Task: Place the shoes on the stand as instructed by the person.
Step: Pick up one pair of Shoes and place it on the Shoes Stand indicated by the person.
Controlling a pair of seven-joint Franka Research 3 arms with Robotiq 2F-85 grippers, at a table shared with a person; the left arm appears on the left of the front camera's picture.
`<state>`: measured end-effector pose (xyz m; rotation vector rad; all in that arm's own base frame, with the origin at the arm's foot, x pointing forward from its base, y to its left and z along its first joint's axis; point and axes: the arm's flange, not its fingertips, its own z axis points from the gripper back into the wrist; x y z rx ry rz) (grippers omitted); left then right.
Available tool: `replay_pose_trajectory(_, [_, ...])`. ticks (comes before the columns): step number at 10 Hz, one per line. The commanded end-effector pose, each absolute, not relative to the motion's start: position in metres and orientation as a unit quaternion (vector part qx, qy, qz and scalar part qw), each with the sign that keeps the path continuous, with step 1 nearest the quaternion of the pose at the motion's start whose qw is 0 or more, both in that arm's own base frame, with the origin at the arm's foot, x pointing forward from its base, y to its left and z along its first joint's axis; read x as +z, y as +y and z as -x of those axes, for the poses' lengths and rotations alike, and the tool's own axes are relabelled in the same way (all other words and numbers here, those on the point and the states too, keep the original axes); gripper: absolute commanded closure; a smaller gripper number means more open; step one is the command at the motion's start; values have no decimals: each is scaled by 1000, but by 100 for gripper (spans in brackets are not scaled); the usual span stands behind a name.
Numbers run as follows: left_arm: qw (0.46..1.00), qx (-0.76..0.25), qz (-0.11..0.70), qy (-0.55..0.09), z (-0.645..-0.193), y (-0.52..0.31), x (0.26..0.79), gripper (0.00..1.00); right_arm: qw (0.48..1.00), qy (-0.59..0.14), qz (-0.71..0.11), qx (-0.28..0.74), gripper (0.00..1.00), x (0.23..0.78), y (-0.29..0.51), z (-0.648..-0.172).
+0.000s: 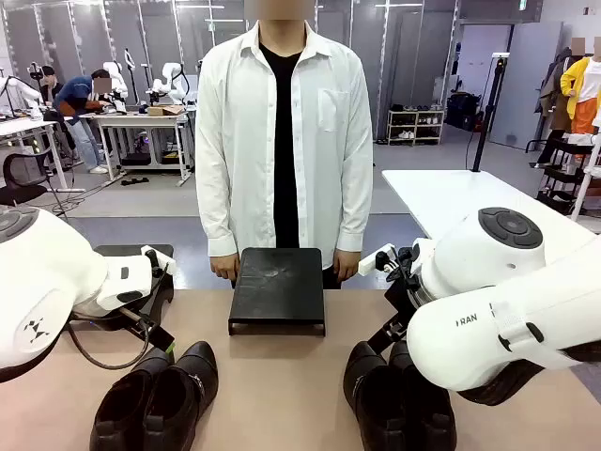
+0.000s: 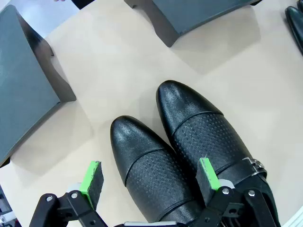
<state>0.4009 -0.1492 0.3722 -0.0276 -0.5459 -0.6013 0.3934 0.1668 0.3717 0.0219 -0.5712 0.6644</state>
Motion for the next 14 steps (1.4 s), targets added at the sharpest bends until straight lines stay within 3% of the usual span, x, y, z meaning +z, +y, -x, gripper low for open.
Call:
replay_pose_trajectory(1, [918, -293, 13, -266, -401, -150, 372, 0, 905, -277, -11, 322, 0, 372, 167, -393])
replay_pose_trajectory(9, [918, -293, 13, -266, -401, -150, 372, 0, 905, -277, -10, 323, 0, 372, 167, -393])
replay_pose_trajectory(11, [924, -294, 34, -243, -413, -154, 408, 0, 909, -267, -47, 317, 0, 410, 161, -406])
replay_pose_trajectory(14, [927, -278, 126, -219, -425, -143, 453, 0, 913, -235, -116, 312, 0, 455, 150, -412])
